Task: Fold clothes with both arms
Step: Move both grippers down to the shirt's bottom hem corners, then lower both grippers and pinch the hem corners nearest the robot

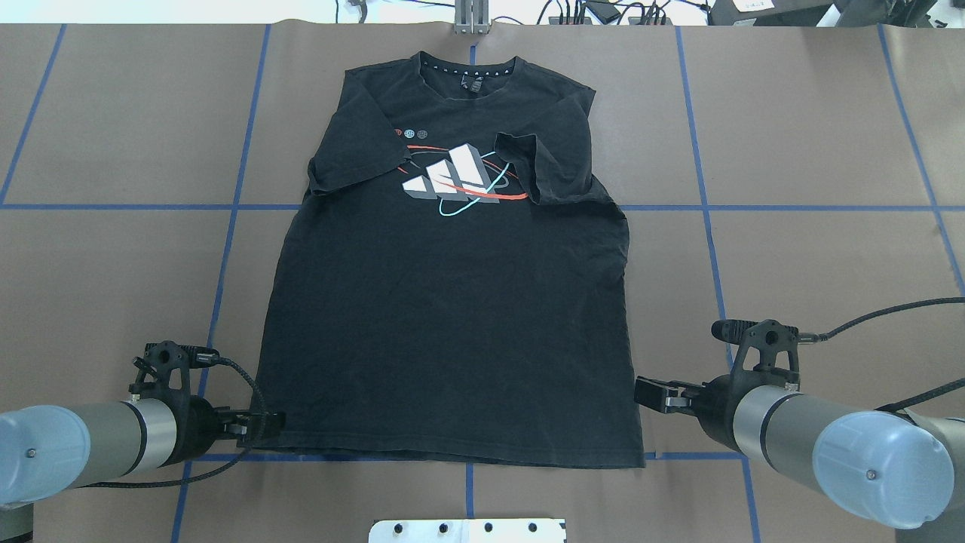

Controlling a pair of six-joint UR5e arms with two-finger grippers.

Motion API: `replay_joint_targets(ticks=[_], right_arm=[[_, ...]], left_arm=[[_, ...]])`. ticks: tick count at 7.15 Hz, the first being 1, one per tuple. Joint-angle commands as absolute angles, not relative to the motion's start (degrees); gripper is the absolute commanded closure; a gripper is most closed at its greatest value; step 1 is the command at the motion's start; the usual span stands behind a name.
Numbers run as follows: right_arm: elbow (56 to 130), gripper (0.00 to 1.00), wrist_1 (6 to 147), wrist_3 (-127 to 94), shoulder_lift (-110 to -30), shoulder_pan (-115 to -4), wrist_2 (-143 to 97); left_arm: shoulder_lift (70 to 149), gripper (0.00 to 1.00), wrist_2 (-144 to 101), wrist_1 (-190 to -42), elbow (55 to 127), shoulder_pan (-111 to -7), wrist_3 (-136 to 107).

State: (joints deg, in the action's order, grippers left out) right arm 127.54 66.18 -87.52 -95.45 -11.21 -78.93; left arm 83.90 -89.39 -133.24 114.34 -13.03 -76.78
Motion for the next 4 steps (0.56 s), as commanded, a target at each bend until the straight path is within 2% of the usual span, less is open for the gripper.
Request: replay_joint_targets(ticks=[1, 2, 3, 4], right_arm=[[127.53, 0.0, 66.18, -87.45, -95.45, -11.16, -78.84], [127.53, 0.0, 66.18, -87.54, -95.45, -11.25, -78.84], [127.53, 0.0, 66.18, -87.45, -95.45, -11.25, -78.66], [127.53, 0.0, 66.18, -87.45, -95.36, -11.25, -78.66]], left_arm=[[83.58, 0.11, -89.47, -133.24, 114.26, -12.22, -76.82], [83.58, 0.27, -89.39, -133.24, 114.26, -11.78, -77.77], [83.58, 0.33, -89.38, -133.16, 114.26, -11.52, -77.87], [83.58, 0.35, -89.38, -133.15, 114.17, -11.17, -77.87]])
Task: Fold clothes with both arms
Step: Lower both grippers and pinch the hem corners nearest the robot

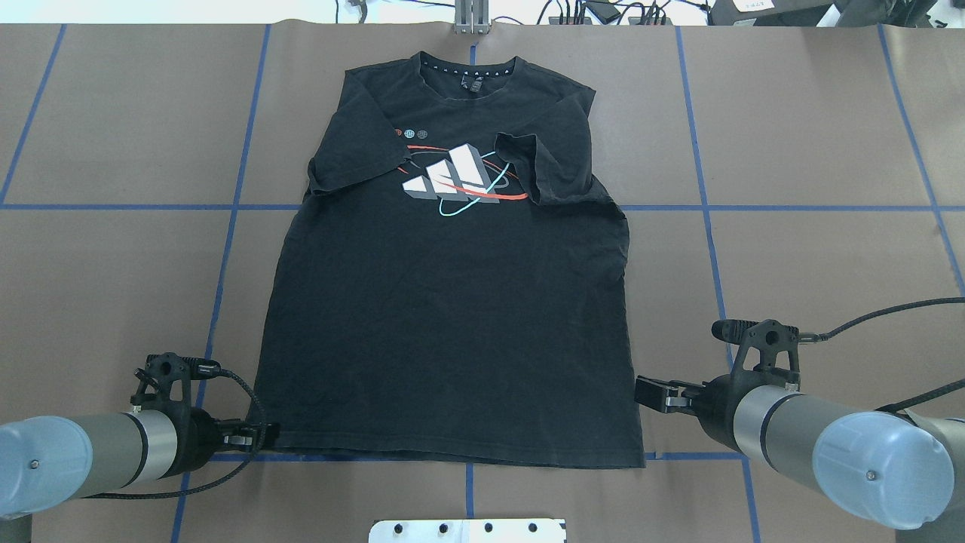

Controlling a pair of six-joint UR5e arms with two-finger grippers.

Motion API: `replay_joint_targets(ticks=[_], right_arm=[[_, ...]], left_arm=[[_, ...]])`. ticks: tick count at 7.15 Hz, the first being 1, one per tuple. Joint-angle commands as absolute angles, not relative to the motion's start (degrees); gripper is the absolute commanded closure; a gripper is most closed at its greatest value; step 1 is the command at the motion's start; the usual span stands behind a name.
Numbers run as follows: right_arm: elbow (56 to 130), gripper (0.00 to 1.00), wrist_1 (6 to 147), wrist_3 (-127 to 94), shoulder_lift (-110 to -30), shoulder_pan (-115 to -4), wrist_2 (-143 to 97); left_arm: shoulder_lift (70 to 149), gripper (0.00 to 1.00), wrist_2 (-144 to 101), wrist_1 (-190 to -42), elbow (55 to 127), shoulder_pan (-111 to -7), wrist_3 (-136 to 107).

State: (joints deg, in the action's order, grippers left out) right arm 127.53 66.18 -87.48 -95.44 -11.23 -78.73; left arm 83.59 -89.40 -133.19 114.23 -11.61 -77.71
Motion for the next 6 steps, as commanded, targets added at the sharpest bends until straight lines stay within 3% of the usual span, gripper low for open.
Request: replay_joint_targets(ticks=[1, 5, 6], right_arm=[[127.53, 0.0, 66.18, -87.45, -95.36, -11.25, -78.66], [127.53, 0.0, 66.18, -87.45, -95.27, -11.16, -78.66], [127.62, 0.0, 66.18, -87.45, -95.27, -11.16, -78.66]], left_arm=[[83.58, 0.35, -89.38, -133.07, 114.26, -11.16, -77.87], [82.35, 0.4, -89.38, -132.98, 114.26, -11.07, -77.87], [82.35, 0.53, -89.38, -132.98, 114.43, -11.07, -77.87]])
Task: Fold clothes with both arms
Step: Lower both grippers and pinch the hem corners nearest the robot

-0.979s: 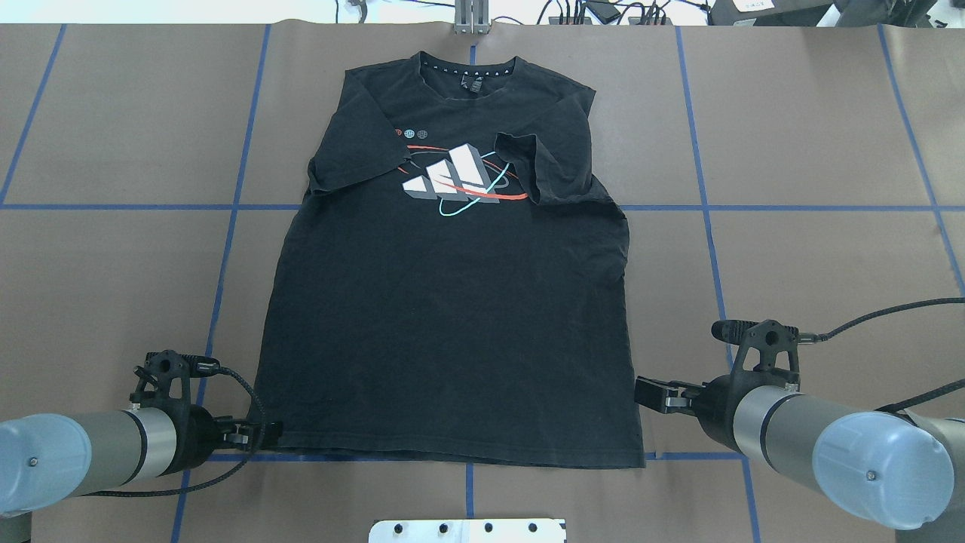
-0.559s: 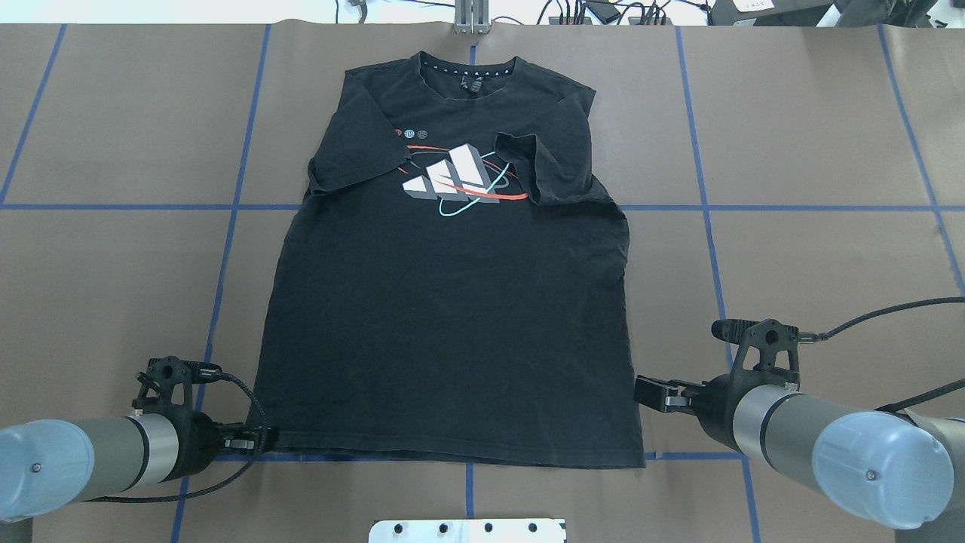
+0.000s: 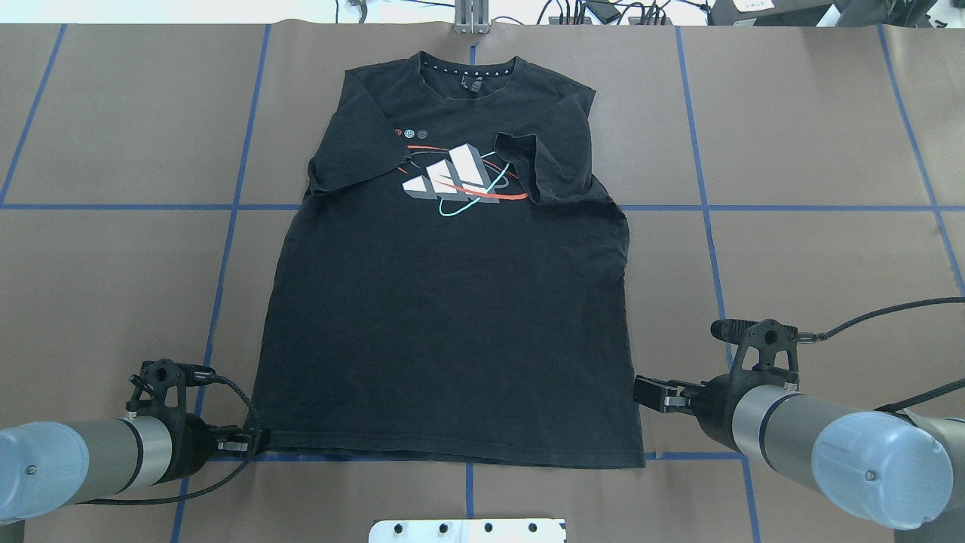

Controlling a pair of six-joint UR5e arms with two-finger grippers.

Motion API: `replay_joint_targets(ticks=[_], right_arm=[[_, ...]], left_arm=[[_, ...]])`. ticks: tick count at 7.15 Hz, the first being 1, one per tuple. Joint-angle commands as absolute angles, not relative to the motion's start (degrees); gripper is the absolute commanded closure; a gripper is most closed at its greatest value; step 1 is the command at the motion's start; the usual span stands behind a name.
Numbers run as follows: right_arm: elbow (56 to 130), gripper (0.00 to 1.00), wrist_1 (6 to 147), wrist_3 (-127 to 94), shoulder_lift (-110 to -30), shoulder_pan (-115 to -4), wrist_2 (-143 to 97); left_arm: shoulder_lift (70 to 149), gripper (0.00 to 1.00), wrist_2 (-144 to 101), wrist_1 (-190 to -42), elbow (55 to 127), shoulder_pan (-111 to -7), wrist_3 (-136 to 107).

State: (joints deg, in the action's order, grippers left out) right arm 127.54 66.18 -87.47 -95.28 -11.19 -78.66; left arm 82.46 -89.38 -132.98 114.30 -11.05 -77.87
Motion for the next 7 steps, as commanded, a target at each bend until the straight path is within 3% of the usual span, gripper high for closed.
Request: replay_joint_targets(ticks=[1, 2, 5, 7], right_arm=[[127.53, 0.0, 66.18, -87.45, -95.27, -11.16, -78.66], [127.53, 0.0, 66.18, -87.45, -95.27, -11.16, -78.66], [126.48, 0.0, 66.18, -87.63, -95.27, -8.81, -75.79], [122.1, 0.01, 66.09, -90.59, -94.49, -3.54, -69.2]], left_arm=[[82.35, 0.78, -89.47, -132.98, 114.61, -11.07, -77.96], [82.35, 1.0, -89.56, -133.07, 114.61, -10.99, -77.96], [82.35, 1.0, -89.3, -132.98, 116.18, -11.07, -77.96], [82.35, 1.0, -89.38, -132.98, 116.89, -11.07, -77.96]])
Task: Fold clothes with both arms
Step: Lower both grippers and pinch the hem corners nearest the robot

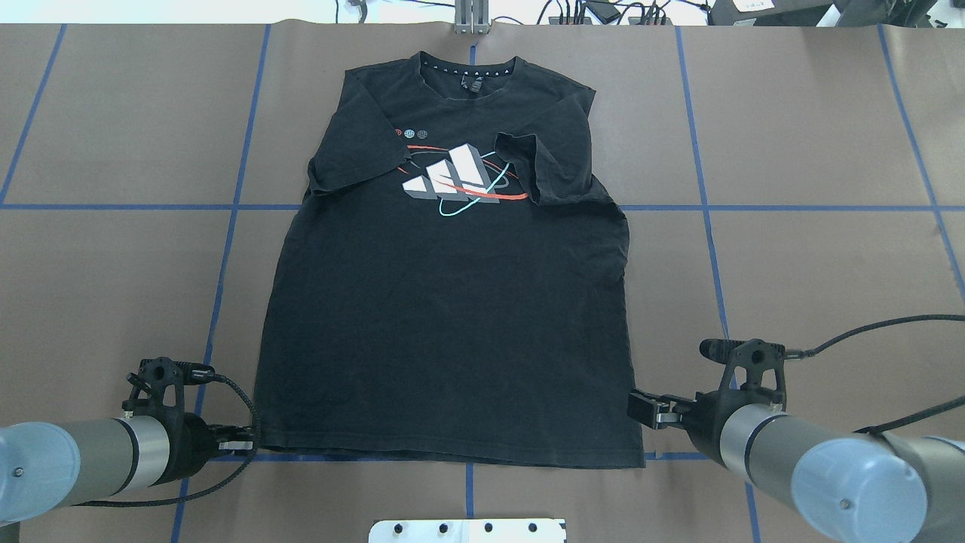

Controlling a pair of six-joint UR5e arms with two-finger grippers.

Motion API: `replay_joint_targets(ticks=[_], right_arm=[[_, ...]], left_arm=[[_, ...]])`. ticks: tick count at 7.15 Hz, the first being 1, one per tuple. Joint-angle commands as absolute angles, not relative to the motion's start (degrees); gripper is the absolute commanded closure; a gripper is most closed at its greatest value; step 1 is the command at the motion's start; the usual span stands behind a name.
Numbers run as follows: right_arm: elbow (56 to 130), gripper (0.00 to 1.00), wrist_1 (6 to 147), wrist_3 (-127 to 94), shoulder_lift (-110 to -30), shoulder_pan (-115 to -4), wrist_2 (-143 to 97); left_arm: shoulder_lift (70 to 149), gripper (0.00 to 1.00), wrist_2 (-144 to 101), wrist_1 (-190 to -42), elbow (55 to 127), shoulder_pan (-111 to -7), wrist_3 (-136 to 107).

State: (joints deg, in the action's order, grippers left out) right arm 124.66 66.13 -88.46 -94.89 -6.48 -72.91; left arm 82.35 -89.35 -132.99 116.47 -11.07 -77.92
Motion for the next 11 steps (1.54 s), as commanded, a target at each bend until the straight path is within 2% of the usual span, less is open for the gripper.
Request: replay_joint_targets(ticks=[1, 2, 5, 7, 10, 11], right_arm=[[122.08, 0.04, 66.09, -92.53, -94.4, -0.56, -66.47], [121.99, 0.06, 66.27, -93.51, -94.39, 1.65, -64.18], [118.76, 0.23, 66.44, -95.27, -91.25, 3.6, -61.27], [117.86, 0.24, 66.62, -95.27, -90.79, 4.48, -59.87], [118.39, 0.38, 66.62, -95.27, -91.05, 4.74, -59.59], [118.56, 0.48, 66.62, -95.36, -91.14, 5.01, -59.5]], left_arm=[[82.35, 1.0, -89.56, -132.98, 117.16, -11.07, -77.96], [82.35, 1.0, -89.56, -132.98, 117.16, -11.07, -77.96], [82.35, 1.0, -89.74, -133.07, 117.16, -11.07, -78.05], [82.44, 1.0, -89.74, -133.07, 117.16, -11.07, -78.31], [82.53, 1.0, -89.65, -133.07, 117.16, -11.07, -78.4], [82.62, 1.0, -89.74, -133.07, 117.07, -11.07, -78.4]])
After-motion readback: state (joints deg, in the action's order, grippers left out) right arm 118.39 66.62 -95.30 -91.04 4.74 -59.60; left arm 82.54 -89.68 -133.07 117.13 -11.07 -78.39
